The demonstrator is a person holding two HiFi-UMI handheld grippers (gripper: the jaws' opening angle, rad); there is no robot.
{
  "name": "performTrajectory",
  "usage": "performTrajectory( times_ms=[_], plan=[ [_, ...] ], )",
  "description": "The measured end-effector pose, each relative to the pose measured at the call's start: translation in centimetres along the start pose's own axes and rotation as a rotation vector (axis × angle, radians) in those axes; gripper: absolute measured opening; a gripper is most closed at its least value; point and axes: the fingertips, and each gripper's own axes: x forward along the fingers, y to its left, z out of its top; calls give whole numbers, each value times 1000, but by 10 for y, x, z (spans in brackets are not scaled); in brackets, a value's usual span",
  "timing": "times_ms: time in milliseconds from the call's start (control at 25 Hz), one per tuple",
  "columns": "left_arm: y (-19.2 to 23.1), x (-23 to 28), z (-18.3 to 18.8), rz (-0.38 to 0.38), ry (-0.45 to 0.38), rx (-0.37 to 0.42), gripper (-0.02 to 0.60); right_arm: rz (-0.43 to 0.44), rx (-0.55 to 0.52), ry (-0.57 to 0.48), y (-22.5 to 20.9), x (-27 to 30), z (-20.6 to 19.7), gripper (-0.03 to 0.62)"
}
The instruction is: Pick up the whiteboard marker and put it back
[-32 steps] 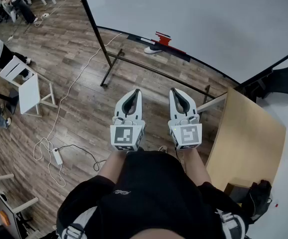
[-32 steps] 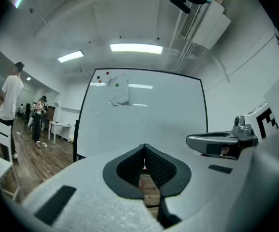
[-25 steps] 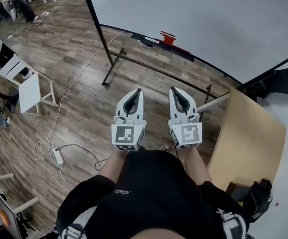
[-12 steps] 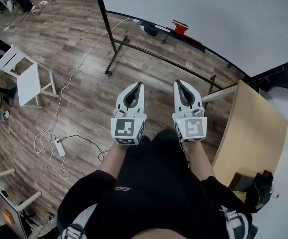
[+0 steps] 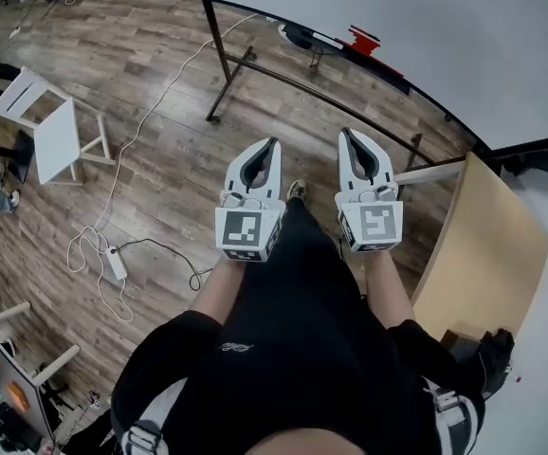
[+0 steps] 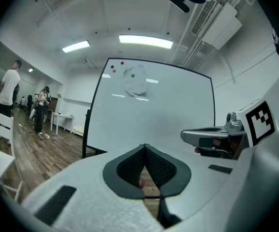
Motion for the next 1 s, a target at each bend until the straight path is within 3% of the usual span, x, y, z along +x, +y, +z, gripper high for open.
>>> performTrajectory(
  times_ms=[560,680,800,1000],
  plan=[
    [28,140,-10,41,102,3,6,51,-76,124,-90,110,-39,2],
    [24,169,-19,36,142,0,6,58,-39,134,-114,124,-51,2],
    [23,188,-26,48,169,-7,6,72,-5,146,-133,137,-61,2],
    [28,211,-41,58,215,-8,6,107,-62,224,-146,158,-84,2]
  ],
)
